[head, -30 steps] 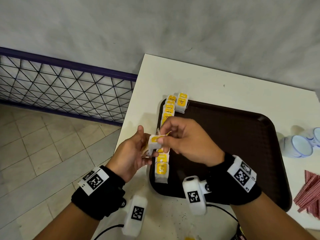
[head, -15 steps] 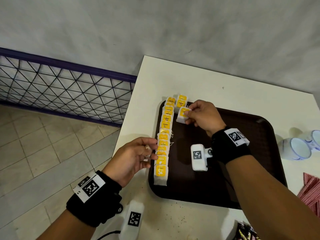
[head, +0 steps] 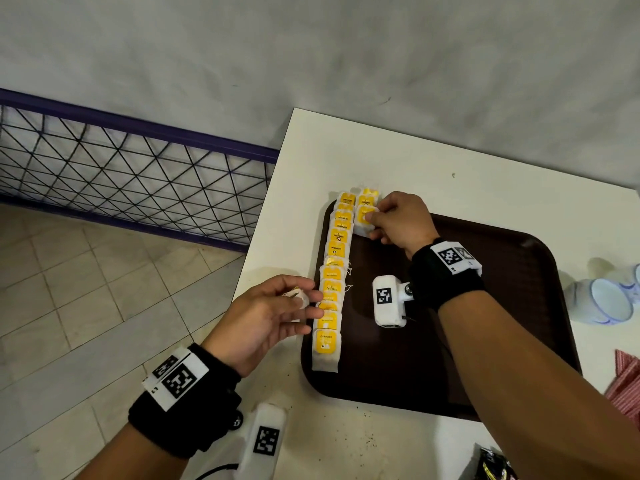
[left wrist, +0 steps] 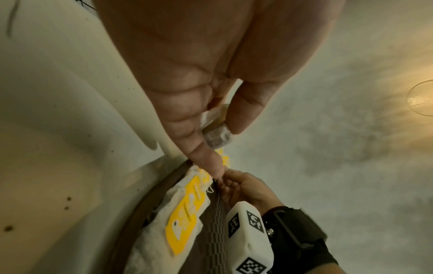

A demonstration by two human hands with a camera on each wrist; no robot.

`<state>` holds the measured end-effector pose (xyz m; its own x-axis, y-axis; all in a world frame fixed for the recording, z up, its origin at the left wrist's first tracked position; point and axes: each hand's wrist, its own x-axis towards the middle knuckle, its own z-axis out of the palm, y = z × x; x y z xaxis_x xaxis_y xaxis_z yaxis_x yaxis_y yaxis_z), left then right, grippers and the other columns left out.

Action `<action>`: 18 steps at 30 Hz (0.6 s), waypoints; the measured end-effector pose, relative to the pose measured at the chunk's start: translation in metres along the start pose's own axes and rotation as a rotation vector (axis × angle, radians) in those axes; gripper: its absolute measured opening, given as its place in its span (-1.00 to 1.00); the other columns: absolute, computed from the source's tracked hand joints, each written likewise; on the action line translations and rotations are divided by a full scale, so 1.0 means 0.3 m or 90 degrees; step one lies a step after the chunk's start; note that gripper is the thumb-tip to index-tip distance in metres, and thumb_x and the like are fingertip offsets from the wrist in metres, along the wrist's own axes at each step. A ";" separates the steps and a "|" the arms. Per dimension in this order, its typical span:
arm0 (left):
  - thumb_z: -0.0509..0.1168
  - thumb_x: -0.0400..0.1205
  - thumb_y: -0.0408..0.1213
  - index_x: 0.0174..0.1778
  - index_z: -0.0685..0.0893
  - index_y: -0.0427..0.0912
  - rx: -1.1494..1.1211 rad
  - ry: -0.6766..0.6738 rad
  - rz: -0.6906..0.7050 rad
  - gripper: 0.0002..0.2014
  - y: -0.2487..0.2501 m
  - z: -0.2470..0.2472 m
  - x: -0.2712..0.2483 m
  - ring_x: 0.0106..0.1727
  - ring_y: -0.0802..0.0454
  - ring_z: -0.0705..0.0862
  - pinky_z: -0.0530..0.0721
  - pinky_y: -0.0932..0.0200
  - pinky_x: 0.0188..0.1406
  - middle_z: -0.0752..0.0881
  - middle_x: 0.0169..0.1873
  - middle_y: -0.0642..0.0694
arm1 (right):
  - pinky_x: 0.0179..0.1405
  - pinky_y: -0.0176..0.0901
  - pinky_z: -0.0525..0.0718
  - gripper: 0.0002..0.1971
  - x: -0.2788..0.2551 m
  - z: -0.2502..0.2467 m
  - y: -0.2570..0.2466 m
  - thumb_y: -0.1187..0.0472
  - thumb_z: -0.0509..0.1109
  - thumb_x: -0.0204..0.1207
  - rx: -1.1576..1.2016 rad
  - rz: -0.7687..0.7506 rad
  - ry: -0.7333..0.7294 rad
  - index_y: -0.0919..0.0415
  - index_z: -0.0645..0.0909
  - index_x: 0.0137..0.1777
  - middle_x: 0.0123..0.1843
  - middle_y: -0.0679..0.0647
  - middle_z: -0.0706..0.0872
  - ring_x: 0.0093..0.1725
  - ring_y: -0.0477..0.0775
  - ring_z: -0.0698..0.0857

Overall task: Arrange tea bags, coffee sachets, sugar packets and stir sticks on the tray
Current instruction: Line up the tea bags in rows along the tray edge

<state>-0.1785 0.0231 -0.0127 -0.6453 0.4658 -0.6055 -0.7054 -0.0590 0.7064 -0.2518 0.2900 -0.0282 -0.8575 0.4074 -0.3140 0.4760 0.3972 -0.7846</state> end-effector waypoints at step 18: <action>0.28 0.71 -0.50 0.30 0.68 -0.21 0.076 -0.010 0.040 -0.73 0.012 0.021 0.004 0.05 -0.15 0.85 0.80 0.15 -0.10 0.86 0.11 -0.20 | -0.20 -0.03 0.68 -0.93 -0.171 -0.013 -0.075 0.23 0.54 0.49 -0.085 -0.181 -0.072 0.07 0.72 -0.09 -0.27 0.07 0.74 -0.27 0.19 0.75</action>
<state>-0.1799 0.0291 -0.0085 -0.6823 0.4777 -0.5534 -0.6227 0.0168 0.7823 -0.2179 0.2634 0.0075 -0.9723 0.1744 -0.1555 0.2295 0.5889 -0.7750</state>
